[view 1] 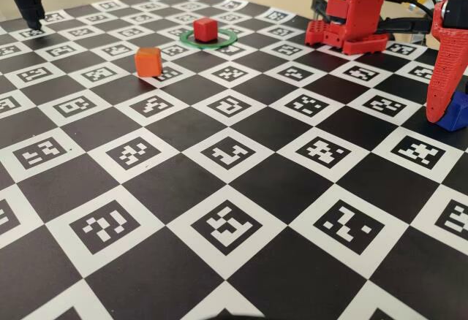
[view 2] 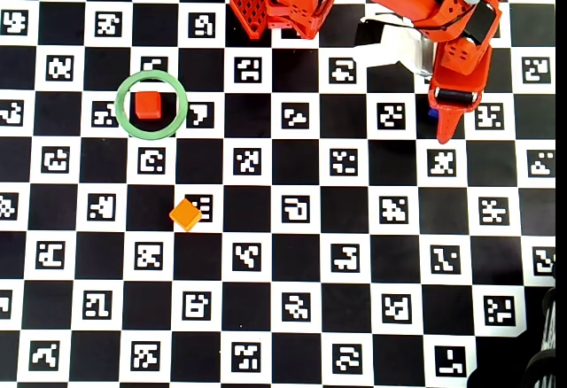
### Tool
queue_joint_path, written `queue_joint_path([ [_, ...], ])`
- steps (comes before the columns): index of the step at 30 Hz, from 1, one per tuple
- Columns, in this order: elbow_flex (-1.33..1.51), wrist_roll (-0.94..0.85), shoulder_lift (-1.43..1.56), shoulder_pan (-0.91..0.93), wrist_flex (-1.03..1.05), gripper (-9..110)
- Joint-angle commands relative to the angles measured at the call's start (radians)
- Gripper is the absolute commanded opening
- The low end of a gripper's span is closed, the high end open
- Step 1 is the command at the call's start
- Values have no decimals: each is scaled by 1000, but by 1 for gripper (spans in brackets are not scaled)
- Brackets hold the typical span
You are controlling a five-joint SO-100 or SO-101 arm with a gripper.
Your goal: Grab the red cube then put it in the green circle then put the blue cube on top and finally the orange cube on top
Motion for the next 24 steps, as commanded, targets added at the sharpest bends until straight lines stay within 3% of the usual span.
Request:
queue_joint_path([
  [1,-8,-5,17,-18,-26,39],
  [24,6,-81,18,12,-31,37],
])
